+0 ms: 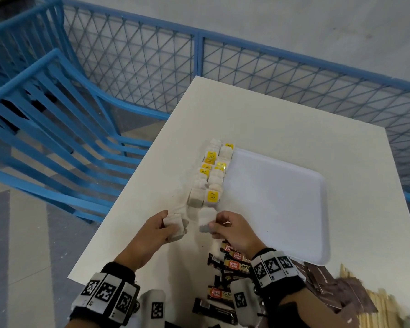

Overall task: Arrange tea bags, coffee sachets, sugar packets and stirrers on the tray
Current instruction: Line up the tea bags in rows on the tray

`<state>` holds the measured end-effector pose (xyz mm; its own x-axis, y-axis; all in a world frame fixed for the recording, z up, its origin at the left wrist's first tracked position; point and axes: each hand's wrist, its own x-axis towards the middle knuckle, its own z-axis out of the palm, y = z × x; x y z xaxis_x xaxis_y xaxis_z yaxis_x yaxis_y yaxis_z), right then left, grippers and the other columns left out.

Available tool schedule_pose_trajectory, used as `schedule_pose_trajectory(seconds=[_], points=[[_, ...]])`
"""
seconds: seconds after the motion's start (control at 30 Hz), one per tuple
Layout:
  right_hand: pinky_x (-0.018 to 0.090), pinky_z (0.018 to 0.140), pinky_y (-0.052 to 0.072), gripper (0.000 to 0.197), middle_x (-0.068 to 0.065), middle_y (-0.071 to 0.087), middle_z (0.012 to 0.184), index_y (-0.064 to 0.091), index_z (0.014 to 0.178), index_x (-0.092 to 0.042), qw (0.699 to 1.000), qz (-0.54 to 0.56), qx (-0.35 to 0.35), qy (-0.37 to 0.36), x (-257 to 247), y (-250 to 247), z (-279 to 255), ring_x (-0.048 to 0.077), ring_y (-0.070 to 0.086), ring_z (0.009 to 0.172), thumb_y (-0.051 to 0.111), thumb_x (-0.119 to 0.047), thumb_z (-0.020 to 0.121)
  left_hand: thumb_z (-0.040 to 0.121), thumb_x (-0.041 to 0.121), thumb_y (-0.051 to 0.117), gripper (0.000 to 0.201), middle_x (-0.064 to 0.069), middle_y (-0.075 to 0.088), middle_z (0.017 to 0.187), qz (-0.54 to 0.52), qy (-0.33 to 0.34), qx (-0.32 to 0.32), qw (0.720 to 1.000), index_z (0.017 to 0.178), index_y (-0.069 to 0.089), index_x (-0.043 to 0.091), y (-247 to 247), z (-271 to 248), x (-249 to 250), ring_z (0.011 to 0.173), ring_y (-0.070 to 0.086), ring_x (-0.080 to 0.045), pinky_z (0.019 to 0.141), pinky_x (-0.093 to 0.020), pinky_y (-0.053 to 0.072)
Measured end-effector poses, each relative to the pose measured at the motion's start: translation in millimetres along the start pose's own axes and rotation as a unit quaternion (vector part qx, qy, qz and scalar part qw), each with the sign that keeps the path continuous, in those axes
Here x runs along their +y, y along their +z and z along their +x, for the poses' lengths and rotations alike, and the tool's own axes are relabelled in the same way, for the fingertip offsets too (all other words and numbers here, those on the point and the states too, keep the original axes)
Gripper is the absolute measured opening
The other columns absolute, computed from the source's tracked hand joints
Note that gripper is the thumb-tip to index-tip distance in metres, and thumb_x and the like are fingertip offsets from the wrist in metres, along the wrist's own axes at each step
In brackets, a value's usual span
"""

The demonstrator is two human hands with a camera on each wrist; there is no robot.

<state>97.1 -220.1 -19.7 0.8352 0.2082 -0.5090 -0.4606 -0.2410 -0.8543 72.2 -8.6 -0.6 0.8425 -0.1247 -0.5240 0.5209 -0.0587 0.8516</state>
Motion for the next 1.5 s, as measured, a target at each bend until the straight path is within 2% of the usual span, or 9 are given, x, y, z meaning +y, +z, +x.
schedule_pose_trajectory(seconds=[0.2, 0.3, 0.43, 0.6, 0.67, 0.8, 1.13, 1.37, 1.5], points=[[0.023, 0.063, 0.050, 0.007, 0.002, 0.066, 0.076, 0.061, 0.083, -0.013, 0.988, -0.067, 0.141, -0.019, 0, -10, 22, 0.014, 0.059, 0.067, 0.067, -0.014, 0.083, 0.064, 0.023, 0.066, 0.048, -0.017, 0.067, 0.107, -0.002, -0.001, 0.009, 1.000, 0.108, 0.059, 0.007, -8, 2, -8, 0.097, 0.066, -0.027, 0.086, -0.034, 0.055], [0.020, 0.063, 0.046, 0.011, 0.002, 0.065, 0.074, 0.060, 0.083, -0.013, 0.983, -0.091, 0.158, -0.025, 0, -7, 30, 0.012, 0.058, 0.065, 0.070, -0.017, 0.080, 0.061, 0.028, 0.066, 0.049, -0.015, 0.069, 0.104, -0.002, 0.007, 0.008, 1.000, 0.105, 0.061, 0.008, -10, 1, -10, 0.099, 0.065, -0.030, 0.094, -0.043, 0.052], [0.020, 0.067, 0.048, 0.016, 0.006, 0.068, 0.083, 0.060, 0.084, -0.013, 0.981, -0.090, 0.167, -0.026, -1, 0, 35, 0.018, 0.062, 0.074, 0.073, -0.018, 0.076, 0.056, 0.027, 0.066, 0.046, -0.011, 0.069, 0.092, -0.024, 0.007, 0.004, 1.000, 0.097, 0.061, 0.005, -7, -2, -8, 0.084, 0.062, -0.020, 0.087, -0.035, 0.052], [0.011, 0.059, 0.040, 0.020, -0.004, 0.059, 0.073, 0.055, 0.083, -0.013, 0.975, -0.125, 0.180, -0.030, 0, 4, 37, 0.010, 0.055, 0.069, 0.074, -0.017, 0.077, 0.053, 0.036, 0.068, 0.064, -0.013, 0.068, 0.104, -0.009, -0.001, 0.028, 1.000, 0.110, 0.056, 0.012, -8, 1, -13, 0.093, 0.066, -0.021, 0.093, -0.041, 0.052], [0.010, 0.058, 0.038, 0.024, -0.005, 0.054, 0.070, 0.052, 0.087, -0.013, 0.973, -0.133, 0.184, -0.033, 0, 5, 36, 0.006, 0.050, 0.065, 0.073, -0.017, 0.078, 0.055, 0.039, 0.069, 0.064, -0.011, 0.068, 0.105, 0.000, -0.010, 0.033, 0.999, 0.112, 0.053, 0.013, -6, 3, -13, 0.098, 0.065, -0.023, 0.093, -0.040, 0.052], [0.015, 0.058, 0.038, 0.026, 0.001, 0.053, 0.074, 0.045, 0.092, -0.016, 0.964, -0.141, 0.216, -0.070, -6, 7, 31, 0.009, 0.048, 0.065, 0.069, -0.022, 0.082, 0.086, 0.014, 0.062, 0.032, -0.013, 0.064, 0.109, 0.000, -0.010, 0.025, 1.000, 0.116, 0.052, 0.007, 1, 7, -6, 0.101, 0.063, -0.024, 0.087, -0.033, 0.054], [0.009, 0.067, 0.043, 0.020, -0.012, 0.064, 0.086, 0.066, 0.101, -0.014, 0.995, -0.046, -0.012, -0.089, -14, 21, 6, 0.001, 0.055, 0.074, 0.067, -0.025, 0.084, 0.092, 0.011, 0.055, 0.019, -0.006, 0.070, 0.100, -0.028, 0.033, -0.008, 0.999, 0.107, 0.066, 0.010, 14, 10, 6, 0.087, 0.067, -0.009, 0.072, -0.018, 0.052], [0.023, 0.068, 0.050, 0.011, 0.004, 0.064, 0.080, 0.065, 0.094, -0.006, 0.999, 0.000, -0.005, -0.050, -8, 13, 8, 0.014, 0.057, 0.072, 0.065, -0.012, 0.085, 0.086, 0.008, 0.065, 0.020, -0.011, 0.065, 0.101, 0.003, 0.027, 0.022, 0.999, 0.105, 0.061, 0.010, 11, 22, 3, 0.094, 0.062, -0.022, 0.078, -0.028, 0.056], [0.017, 0.058, 0.047, 0.003, 0.001, 0.062, 0.074, 0.064, 0.087, -0.010, 0.999, 0.010, 0.032, -0.039, -2, 5, 10, 0.011, 0.054, 0.066, 0.065, -0.009, 0.085, 0.082, 0.009, 0.069, 0.008, -0.005, 0.070, 0.086, 0.046, 0.043, 0.063, 0.996, 0.087, 0.064, 0.013, 8, 35, 4, 0.081, 0.061, -0.016, 0.072, -0.019, 0.048]])
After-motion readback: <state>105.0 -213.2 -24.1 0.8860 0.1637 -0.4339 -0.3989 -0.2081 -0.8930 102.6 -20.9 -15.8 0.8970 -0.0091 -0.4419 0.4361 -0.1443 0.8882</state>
